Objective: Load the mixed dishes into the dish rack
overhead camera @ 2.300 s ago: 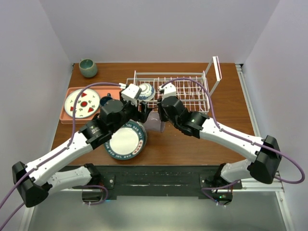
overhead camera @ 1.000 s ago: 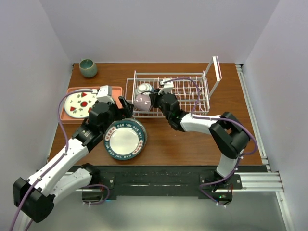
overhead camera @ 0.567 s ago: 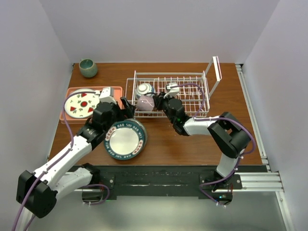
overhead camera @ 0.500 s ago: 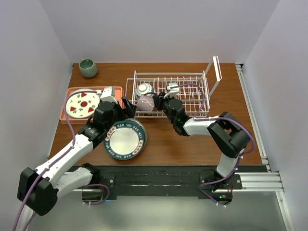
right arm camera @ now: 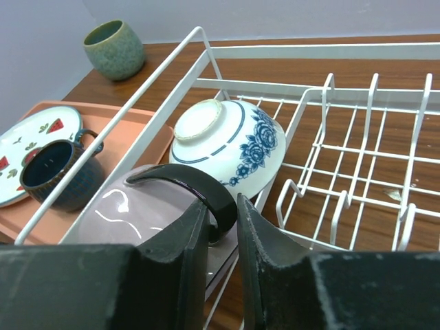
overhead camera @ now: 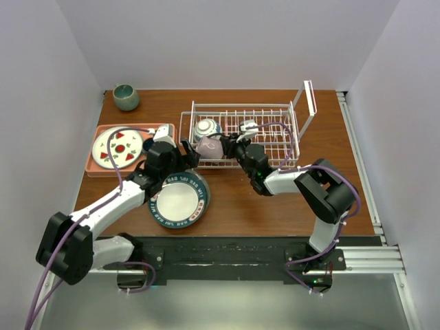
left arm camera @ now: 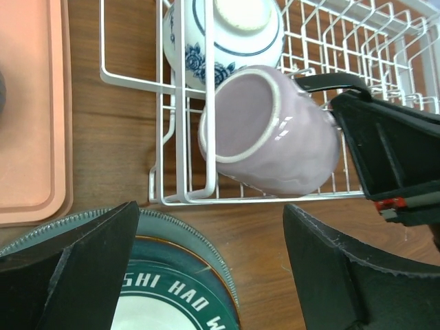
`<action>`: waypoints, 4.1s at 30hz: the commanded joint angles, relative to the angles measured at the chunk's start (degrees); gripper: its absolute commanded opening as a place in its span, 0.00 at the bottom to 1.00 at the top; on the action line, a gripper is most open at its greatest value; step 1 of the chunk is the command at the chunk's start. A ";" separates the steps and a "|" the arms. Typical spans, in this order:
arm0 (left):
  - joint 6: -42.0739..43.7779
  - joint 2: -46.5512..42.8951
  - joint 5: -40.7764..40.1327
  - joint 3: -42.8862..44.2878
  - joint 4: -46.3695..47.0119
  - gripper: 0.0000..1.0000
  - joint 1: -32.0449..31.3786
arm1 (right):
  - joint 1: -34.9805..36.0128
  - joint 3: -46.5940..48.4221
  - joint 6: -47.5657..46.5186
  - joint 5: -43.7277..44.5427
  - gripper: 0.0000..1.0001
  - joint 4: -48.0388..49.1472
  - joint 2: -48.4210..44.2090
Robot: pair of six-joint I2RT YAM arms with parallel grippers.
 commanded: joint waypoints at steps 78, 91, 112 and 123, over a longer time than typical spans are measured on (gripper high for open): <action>0.33 9.64 -5.40 2.94 3.03 0.86 0.61 | 2.07 15.76 22.27 3.14 0.36 -66.04 -9.80; 0.51 9.64 -4.43 3.20 2.77 0.86 0.61 | 0.75 13.75 30.80 -2.32 0.20 -64.44 -8.47; 0.95 8.15 -4.87 3.47 1.80 0.86 0.61 | -0.04 14.27 25.18 -1.43 0.63 -62.18 -14.19; 1.38 6.30 -5.13 3.47 1.27 0.86 0.61 | -0.04 19.72 26.49 -8.10 0.61 -58.48 -5.31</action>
